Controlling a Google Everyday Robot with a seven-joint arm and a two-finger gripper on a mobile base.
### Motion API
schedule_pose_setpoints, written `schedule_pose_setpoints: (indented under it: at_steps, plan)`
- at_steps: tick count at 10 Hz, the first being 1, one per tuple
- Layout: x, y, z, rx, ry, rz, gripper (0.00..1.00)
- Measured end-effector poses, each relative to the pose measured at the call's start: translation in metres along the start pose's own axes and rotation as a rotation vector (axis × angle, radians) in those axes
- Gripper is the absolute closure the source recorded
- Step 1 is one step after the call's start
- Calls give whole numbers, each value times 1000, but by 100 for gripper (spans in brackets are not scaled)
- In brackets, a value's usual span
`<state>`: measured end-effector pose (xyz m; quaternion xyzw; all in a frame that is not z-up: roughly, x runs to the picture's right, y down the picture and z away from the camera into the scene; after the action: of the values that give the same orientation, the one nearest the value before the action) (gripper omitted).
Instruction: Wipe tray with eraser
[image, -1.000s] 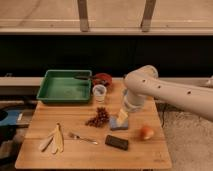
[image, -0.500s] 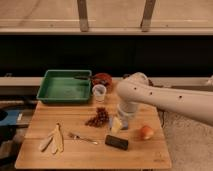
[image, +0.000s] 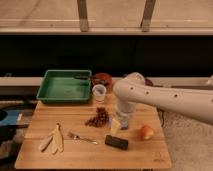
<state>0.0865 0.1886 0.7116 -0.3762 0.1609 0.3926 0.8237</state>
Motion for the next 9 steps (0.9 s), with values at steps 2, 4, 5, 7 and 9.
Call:
schedule_pose_setpoints:
  at_steps: [2, 4, 5, 7, 9]
  plan:
    - [-10, 15, 29, -8, 51, -52, 20]
    - [-15, 27, 48, -23, 75, -83, 20]
    - [-14, 34, 53, -30, 80, -95, 20]
    - [-13, 44, 61, -41, 74, -101, 20]
    - [-10, 49, 71, -61, 61, -92, 20]
